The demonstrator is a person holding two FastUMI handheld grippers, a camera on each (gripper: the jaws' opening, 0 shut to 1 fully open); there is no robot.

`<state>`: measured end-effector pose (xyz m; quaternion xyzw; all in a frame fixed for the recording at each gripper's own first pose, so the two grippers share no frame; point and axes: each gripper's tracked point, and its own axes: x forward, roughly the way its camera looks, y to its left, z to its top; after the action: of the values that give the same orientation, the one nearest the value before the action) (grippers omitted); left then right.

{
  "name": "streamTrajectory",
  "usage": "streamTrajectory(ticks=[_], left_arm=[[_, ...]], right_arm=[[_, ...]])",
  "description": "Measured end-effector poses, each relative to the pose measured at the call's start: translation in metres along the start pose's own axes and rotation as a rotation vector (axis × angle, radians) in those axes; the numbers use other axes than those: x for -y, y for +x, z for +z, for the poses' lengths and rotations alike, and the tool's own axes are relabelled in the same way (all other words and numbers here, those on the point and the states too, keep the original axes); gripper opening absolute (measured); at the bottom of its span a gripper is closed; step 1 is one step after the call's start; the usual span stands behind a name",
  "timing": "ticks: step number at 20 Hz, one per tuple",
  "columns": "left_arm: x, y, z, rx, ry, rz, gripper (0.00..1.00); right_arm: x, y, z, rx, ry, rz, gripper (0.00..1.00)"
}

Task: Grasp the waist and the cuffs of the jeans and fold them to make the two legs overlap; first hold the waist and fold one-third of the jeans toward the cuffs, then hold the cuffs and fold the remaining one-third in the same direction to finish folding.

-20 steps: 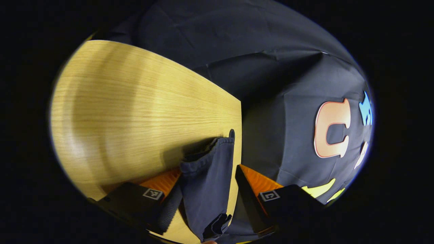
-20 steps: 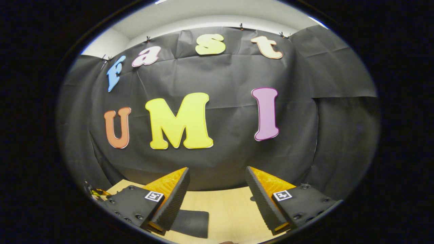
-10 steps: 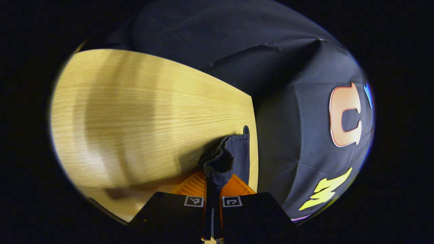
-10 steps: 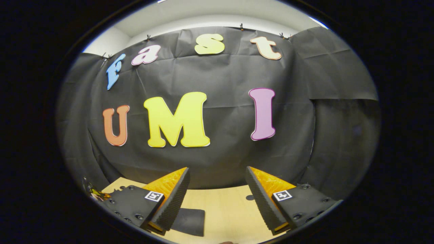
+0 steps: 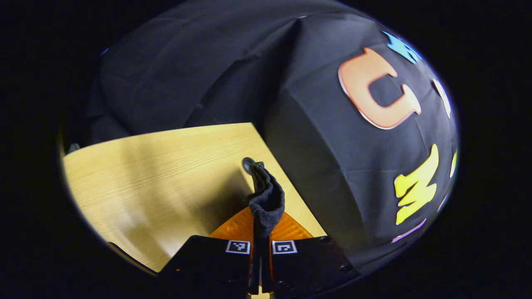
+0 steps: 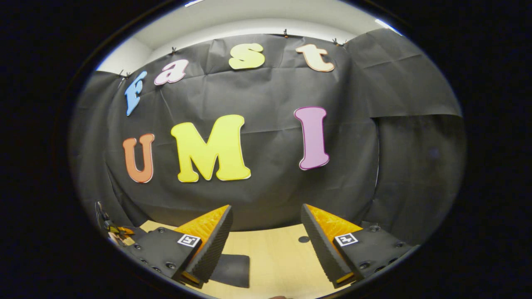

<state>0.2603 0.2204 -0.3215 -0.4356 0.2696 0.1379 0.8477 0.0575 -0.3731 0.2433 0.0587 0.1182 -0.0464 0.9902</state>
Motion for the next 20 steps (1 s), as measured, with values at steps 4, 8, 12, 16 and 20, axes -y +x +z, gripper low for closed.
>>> streamTrajectory(ticks=[4,8,12,16,20], left_arm=[[0.053,-0.009,0.005,0.028,0.103,-0.06,0.05],[0.106,-0.019,-0.002,0.045,0.201,-0.126,0.05],[0.157,-0.026,-0.019,0.053,0.348,-0.189,0.06],[0.203,-0.039,-0.046,0.067,0.52,-0.269,0.05],[0.225,-0.049,-0.079,0.059,0.654,-0.34,0.05]], right_arm=[[0.015,-0.012,0.005,0.015,0.005,-0.02,0.99],[0.035,-0.022,0.006,0.01,0.05,-0.046,0.99],[0.053,-0.03,0.006,0.011,0.085,-0.079,0.99],[0.067,-0.039,0.006,0.012,0.102,-0.106,0.98],[0.078,-0.048,0.008,0.018,0.103,-0.129,1.0]])
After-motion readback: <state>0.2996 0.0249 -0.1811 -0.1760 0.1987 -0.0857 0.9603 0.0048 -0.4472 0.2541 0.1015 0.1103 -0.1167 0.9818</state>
